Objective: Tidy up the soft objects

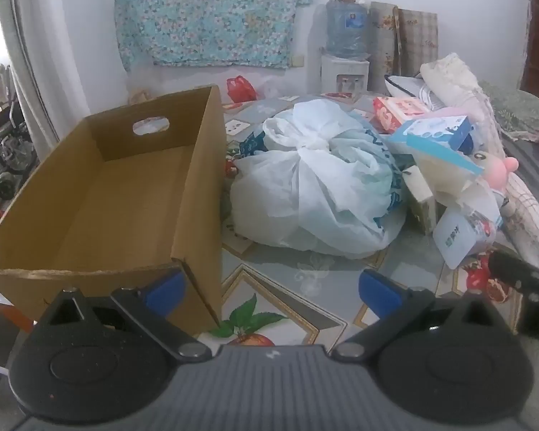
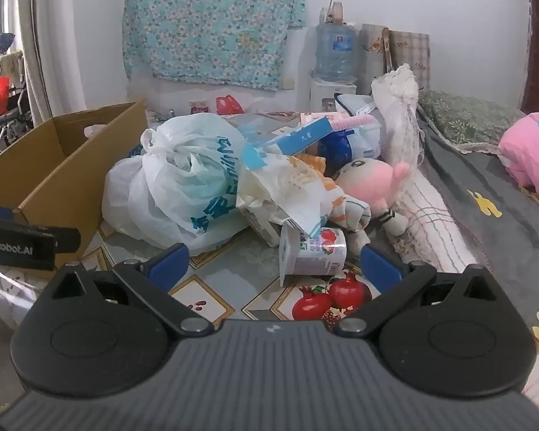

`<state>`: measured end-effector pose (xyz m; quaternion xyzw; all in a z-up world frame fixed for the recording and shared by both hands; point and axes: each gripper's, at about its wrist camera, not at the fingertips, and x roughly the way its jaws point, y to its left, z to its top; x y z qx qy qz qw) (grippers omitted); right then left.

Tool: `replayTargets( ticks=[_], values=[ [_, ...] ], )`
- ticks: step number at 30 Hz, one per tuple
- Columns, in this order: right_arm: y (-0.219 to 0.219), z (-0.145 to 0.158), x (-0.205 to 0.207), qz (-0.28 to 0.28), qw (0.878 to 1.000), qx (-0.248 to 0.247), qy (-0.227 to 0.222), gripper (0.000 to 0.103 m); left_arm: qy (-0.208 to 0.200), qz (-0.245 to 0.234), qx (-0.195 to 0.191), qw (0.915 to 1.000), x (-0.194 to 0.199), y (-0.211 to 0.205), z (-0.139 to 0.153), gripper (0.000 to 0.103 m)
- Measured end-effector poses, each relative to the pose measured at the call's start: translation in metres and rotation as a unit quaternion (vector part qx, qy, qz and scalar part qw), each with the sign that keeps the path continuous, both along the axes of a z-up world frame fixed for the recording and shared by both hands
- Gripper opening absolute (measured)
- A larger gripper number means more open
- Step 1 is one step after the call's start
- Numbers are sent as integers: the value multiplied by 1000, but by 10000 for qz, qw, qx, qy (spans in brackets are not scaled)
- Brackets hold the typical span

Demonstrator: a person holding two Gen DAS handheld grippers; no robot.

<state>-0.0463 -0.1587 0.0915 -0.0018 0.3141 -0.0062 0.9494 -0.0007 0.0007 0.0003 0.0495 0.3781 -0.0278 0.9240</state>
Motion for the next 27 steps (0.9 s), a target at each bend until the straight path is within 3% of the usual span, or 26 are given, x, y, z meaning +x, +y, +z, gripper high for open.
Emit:
replayTargets(
  ticks=[9, 27],
  values=[
    [-1, 3, 1, -50, 10000, -62, 17, 102, -38, 60, 173, 9998, -3, -4, -3, 103],
    [7, 3, 7, 158, 9994, -203, 230, 102, 89, -33, 54, 9999, -5, -1, -7, 103]
  ],
)
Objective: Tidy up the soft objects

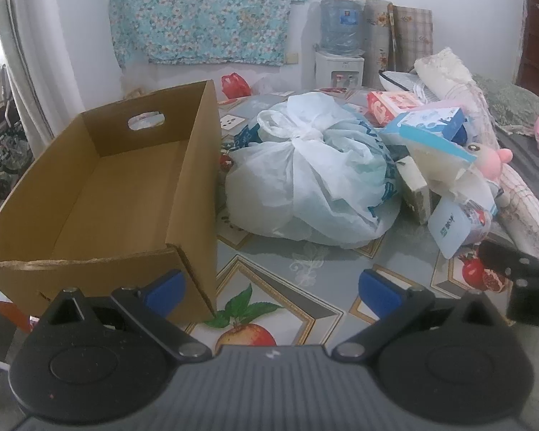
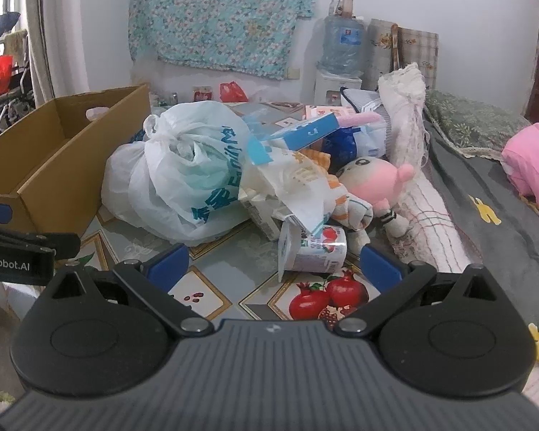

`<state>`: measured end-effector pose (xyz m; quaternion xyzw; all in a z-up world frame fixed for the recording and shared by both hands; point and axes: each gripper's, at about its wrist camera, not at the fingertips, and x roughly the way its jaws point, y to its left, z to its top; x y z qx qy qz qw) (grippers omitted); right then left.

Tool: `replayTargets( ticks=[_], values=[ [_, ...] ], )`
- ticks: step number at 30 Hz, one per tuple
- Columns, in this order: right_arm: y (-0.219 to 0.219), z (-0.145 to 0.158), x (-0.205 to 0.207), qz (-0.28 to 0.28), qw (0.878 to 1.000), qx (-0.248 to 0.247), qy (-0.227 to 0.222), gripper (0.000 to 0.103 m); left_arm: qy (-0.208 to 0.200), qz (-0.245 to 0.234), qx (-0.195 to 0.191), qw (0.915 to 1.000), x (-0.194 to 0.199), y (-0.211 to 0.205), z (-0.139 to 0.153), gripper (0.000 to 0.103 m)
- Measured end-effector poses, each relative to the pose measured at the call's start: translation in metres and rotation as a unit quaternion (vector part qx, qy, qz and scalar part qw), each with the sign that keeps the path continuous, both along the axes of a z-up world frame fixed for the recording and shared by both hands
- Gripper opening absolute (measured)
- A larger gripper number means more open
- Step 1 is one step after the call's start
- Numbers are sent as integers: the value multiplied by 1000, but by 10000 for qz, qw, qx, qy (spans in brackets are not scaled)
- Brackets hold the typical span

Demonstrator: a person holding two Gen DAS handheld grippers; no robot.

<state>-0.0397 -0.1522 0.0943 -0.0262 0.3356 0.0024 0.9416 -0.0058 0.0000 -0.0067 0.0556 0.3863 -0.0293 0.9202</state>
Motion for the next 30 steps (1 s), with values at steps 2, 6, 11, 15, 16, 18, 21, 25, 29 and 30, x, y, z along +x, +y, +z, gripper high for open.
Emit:
replayTargets(
  ticks=[2, 6, 11, 15, 16, 18, 21, 25, 29, 30],
  values=[
    [2, 1, 0, 30, 10000, -36, -9, 102, 9, 15, -29, 10000, 0, 3, 0, 103],
    [5, 1, 0, 73, 9999, -67, -13, 102, 18, 7, -42, 10000, 0, 4, -1, 103],
    [8, 0, 2, 107, 9999, -99, 18, 102, 38, 36, -67, 10000, 1, 5, -1, 103],
    [8, 0, 2, 108, 9999, -104, 29, 102, 46, 40, -61, 10000, 1, 5, -2, 103],
    [8, 0, 2, 107, 9999, -105, 23, 102, 52, 42, -61, 10000, 1, 5, -2, 103],
    [9, -1, 2, 109, 9999, -100, 37, 102, 73, 49, -63, 9999, 2, 5, -2, 103],
    [9, -2, 4, 124, 9999, -84, 66, 102, 94, 55, -63, 9999, 3, 6, -3, 103],
    [10, -2, 5, 136, 9998, -140, 78, 102, 93, 62, -59, 9999, 3, 6, -4, 103],
    [10, -3, 6, 144, 9998, -109, 76, 102, 95, 65, -58, 9999, 4, 7, -4, 103],
    [10, -3, 6, 143, 9998, -107, 76, 102, 94, 66, -59, 9999, 4, 7, -4, 103]
  ],
)
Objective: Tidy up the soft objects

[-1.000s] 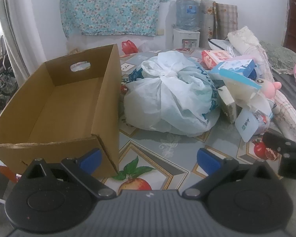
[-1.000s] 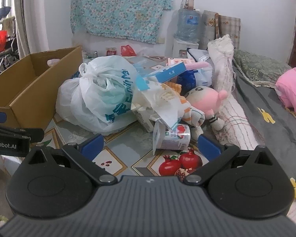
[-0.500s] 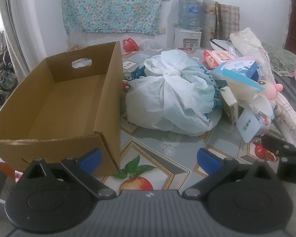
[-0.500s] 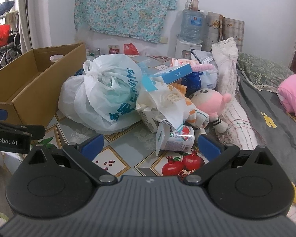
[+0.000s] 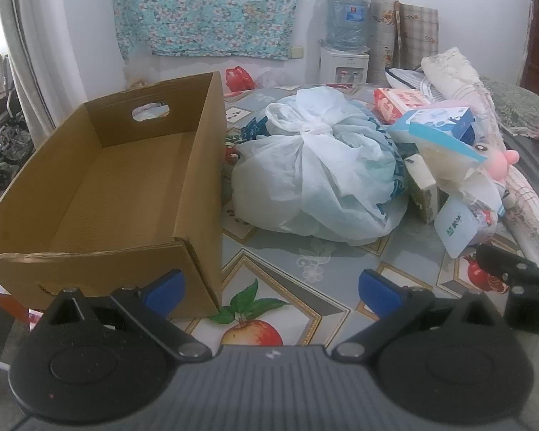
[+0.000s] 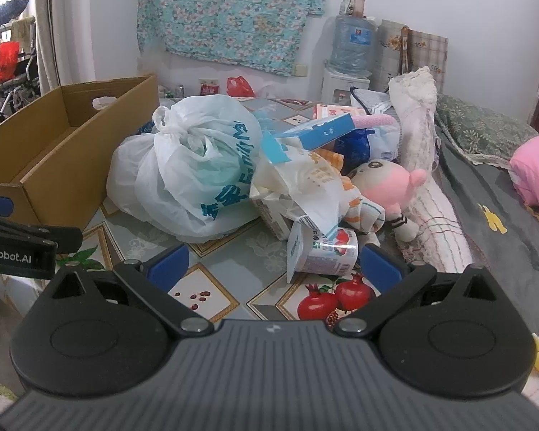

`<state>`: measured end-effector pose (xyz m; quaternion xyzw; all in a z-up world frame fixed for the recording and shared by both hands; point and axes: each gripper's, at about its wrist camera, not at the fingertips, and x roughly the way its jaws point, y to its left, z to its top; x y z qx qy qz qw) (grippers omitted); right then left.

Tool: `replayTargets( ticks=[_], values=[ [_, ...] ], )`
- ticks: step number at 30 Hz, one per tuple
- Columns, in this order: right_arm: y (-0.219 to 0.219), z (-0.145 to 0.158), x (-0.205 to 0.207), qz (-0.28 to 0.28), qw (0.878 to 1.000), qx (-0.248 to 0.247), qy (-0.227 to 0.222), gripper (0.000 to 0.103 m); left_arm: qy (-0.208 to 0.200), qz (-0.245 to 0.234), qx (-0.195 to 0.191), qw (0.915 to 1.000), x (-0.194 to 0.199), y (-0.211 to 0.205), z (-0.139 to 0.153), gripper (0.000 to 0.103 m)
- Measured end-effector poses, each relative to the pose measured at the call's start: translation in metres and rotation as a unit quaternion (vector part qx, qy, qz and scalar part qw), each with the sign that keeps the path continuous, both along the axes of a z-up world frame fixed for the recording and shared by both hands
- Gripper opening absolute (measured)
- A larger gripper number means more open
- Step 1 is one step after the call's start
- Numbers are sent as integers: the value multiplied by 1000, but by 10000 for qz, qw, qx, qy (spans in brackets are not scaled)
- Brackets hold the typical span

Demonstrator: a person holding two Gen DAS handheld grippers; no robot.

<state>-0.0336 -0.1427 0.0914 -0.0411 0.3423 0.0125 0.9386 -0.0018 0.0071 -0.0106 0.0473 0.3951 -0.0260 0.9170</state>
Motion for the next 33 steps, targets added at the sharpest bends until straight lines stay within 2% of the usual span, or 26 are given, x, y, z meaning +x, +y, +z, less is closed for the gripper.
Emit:
replayTargets(
  ticks=[25, 33],
  values=[
    [-1, -2, 0, -17, 10000, 48, 2, 102, 40, -6, 44, 10000, 1, 0, -1, 103],
    [-24, -10, -5, -417, 9988, 213, -123, 102, -150, -298, 292, 9990, -1, -18, 3, 103]
  ],
)
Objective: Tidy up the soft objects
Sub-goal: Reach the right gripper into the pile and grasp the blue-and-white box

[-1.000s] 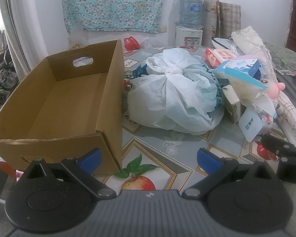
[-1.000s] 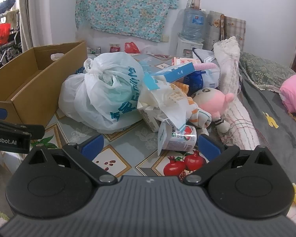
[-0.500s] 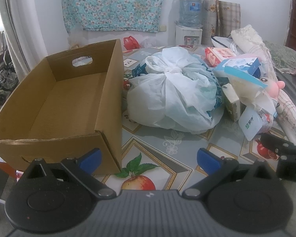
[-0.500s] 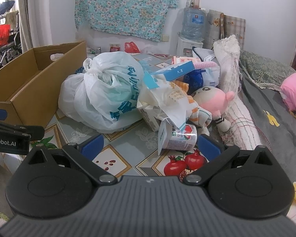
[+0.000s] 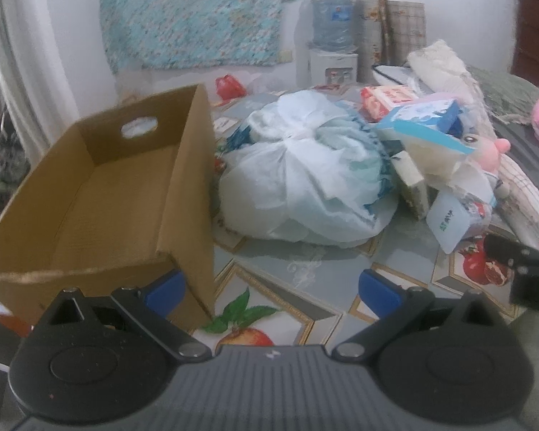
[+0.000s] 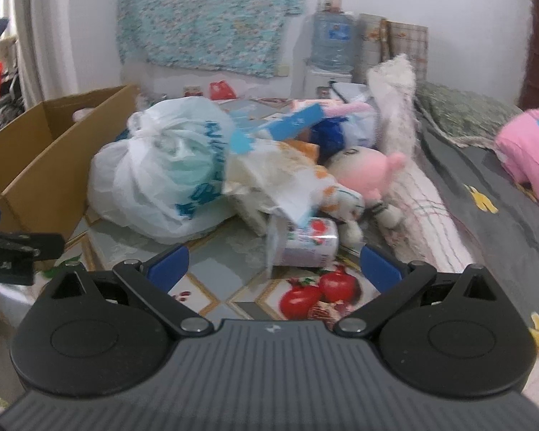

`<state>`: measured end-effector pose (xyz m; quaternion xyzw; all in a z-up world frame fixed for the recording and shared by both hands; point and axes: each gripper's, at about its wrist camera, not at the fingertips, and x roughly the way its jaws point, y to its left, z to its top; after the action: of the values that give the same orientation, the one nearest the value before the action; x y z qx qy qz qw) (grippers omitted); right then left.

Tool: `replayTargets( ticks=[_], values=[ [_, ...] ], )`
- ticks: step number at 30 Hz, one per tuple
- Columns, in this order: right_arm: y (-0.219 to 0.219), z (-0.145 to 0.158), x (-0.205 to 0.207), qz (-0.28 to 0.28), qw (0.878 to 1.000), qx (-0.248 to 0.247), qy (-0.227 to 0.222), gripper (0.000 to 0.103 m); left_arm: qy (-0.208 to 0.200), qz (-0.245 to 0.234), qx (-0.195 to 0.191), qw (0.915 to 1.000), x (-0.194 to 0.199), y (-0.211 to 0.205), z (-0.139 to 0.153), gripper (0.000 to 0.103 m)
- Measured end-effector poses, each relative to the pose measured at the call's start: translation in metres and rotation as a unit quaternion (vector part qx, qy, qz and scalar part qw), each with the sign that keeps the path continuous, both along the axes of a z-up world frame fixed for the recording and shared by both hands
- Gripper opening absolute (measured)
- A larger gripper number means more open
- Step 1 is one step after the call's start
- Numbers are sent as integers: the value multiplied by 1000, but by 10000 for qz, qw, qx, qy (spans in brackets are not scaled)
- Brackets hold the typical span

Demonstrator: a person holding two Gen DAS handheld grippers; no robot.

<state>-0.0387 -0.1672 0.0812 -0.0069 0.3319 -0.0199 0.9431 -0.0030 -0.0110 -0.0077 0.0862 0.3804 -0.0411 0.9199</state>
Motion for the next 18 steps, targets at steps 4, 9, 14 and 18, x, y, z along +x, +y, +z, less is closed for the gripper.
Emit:
replayTargets(
  ticks=[4, 9, 14, 18],
  values=[
    [-34, -5, -9, -397, 9983, 266, -335, 102, -166, -509, 177, 9984, 1, -19, 10, 103],
    [-84, -6, -20, -954, 9883, 747, -924, 102, -428, -1098, 167, 9929, 12, -36, 36, 103],
    [-119, 1, -6, -1071, 9705, 1623, -1424, 102, -451, -1762, -115, 9833, 39, -53, 62, 103],
    [-135, 1, 22, -860, 9539, 2363, -1638, 102, -609, -1993, -190, 9779, 59, -74, 66, 103]
  ],
)
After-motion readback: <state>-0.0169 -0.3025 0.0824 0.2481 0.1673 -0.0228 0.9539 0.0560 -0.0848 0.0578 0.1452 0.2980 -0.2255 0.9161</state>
